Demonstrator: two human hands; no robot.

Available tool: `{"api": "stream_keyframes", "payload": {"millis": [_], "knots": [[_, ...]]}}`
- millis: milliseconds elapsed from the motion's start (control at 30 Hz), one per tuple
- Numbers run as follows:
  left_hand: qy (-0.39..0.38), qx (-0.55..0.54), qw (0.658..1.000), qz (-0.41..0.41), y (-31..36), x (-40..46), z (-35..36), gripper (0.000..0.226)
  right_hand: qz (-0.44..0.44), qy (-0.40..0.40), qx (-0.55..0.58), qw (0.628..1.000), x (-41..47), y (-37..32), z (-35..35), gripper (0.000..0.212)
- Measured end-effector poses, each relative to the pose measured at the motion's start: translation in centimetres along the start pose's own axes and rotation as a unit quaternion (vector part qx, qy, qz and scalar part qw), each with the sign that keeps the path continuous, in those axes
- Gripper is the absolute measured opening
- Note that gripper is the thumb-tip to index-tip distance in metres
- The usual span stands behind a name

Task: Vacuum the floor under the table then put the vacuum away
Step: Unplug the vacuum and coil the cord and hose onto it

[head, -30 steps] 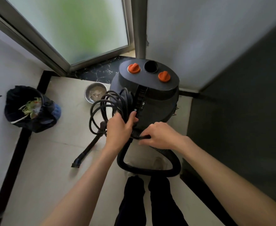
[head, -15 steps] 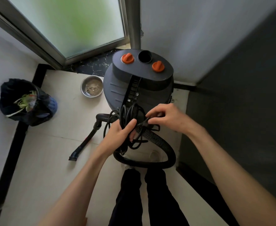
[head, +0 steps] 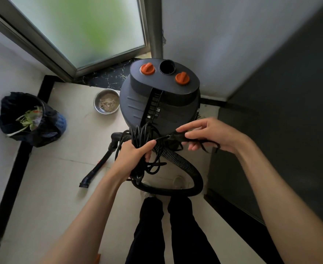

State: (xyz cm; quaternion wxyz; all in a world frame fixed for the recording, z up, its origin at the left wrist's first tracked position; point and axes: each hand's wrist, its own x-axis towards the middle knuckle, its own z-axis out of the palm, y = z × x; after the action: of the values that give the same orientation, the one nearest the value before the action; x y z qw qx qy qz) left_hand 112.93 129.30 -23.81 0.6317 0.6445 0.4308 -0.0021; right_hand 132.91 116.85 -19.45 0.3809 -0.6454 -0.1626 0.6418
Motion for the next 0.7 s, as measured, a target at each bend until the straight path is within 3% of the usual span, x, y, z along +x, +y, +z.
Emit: {"api": "stream_keyframes", "payload": {"millis": [167, 333, 500, 633, 700], "knots": [[-0.026, -0.014, 1.000, -0.002, 0.1, -0.1, 0.5, 0.045, -0.002, -0.051, 0.146, 0.988, 0.4, 0.2, 0.4, 0.024], [-0.026, -0.029, 0.999, -0.012, 0.2, -0.2, 0.7, 0.044, -0.047, -0.026, 0.344, 0.938, 0.8, 1.3, 1.1, 0.032], [-0.022, -0.035, 0.999, -0.020, 0.2, -0.4, 0.6, 0.042, -0.050, 0.010, 0.366, 0.929, 0.6, 1.7, 0.8, 0.042], [-0.023, -0.039, 0.999, -0.019, 0.0, -0.6, 0.6, 0.042, -0.091, 0.066, 0.404, 0.908, 0.6, 1.7, 0.7, 0.033], [-0.022, -0.039, 0.999, -0.022, -0.1, -0.7, 0.6, 0.042, -0.113, 0.150, 0.314, 0.931, 0.8, 1.9, 0.9, 0.023]]}}
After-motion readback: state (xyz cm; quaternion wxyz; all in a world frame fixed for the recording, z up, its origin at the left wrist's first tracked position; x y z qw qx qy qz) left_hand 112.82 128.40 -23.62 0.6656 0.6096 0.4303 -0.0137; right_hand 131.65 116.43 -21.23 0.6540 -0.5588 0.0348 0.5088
